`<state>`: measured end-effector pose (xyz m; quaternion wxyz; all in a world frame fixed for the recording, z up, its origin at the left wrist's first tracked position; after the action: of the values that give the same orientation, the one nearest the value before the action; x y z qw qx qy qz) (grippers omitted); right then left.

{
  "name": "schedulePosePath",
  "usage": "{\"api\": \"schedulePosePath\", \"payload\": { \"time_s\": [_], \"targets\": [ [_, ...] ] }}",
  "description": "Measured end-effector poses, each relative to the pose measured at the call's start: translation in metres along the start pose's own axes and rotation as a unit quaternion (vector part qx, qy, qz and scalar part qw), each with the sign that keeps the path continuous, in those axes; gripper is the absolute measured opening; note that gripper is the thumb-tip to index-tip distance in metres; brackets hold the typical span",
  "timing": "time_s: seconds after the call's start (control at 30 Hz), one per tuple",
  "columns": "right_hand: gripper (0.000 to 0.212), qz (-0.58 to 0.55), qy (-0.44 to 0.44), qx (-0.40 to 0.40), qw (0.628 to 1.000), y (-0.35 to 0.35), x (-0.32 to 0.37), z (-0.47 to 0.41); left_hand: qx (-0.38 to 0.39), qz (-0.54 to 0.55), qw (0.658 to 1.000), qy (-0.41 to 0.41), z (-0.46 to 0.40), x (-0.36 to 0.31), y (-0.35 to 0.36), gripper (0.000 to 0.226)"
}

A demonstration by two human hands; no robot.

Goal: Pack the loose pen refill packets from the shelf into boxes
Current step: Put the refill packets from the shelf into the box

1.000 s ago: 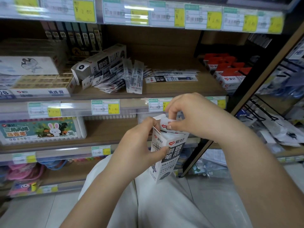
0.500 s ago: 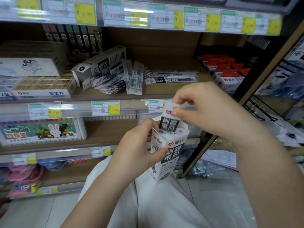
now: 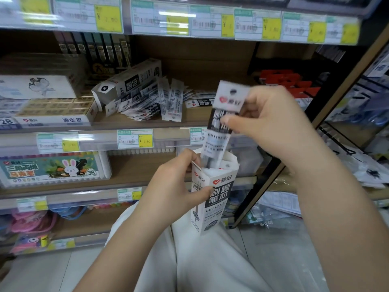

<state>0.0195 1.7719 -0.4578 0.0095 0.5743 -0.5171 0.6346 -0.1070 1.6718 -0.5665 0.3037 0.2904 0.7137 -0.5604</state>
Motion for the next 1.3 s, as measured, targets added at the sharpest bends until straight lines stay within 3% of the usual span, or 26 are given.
{"api": "schedulePosePath", "payload": {
  "time_s": [0.07, 0.13, 0.23, 0.3, 0.37, 0.5, 0.63, 1.07, 1.3],
  "targets": [
    [0.017, -0.070, -0.005, -0.019, 0.997, 0.000, -0.002, -0.003, 0.003, -0.006, 1.000, -0.002, -0.001, 0.000, -0.001, 0.045],
    [0.017, -0.079, 0.014, 0.019, 0.997, 0.007, -0.006, -0.004, 0.003, -0.001, 1.000, 0.000, -0.002, 0.000, -0.001, 0.045],
    [0.013, 0.023, 0.056, 0.121, 0.991, 0.023, -0.013, -0.002, 0.005, 0.005, 1.000, 0.004, -0.001, -0.001, -0.001, 0.045],
    [0.009, 0.086, 0.047, 0.148, 0.984, 0.030, -0.014, 0.000, 0.008, 0.007, 1.000, 0.005, -0.001, -0.001, -0.001, 0.044],
    [0.007, 0.095, 0.030, 0.128, 0.987, 0.029, -0.012, 0.000, 0.006, 0.005, 1.000, 0.011, 0.000, -0.001, -0.001, 0.044],
    [0.003, 0.025, -0.009, -0.003, 1.000, 0.007, -0.006, -0.001, -0.001, 0.014, 1.000, 0.015, 0.000, -0.001, -0.006, 0.046],
    [0.013, -0.053, -0.055, -0.088, 0.993, -0.011, -0.001, 0.002, 0.008, 0.019, 1.000, 0.006, -0.003, -0.003, -0.016, 0.032],
    [0.022, -0.131, -0.072, -0.116, 0.982, -0.008, -0.006, 0.007, 0.076, -0.027, 0.997, -0.009, -0.008, -0.010, -0.021, 0.013],
    [0.018, -0.128, -0.074, -0.049, 0.988, -0.004, -0.010, 0.008, 0.113, -0.019, 0.993, -0.021, -0.006, -0.012, -0.019, 0.033]
  ]
}}
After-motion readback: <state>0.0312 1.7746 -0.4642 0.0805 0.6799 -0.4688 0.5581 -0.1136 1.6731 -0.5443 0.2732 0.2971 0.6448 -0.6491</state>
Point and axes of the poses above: each hand's wrist, its own z-axis away from the middle knuckle, its own y-axis out of the palm, x = y × z, the point moved 2 cm from there along -z, towards the middle knuckle, and after that the axes turned 10 degrees about x, right-handed, at the moved point
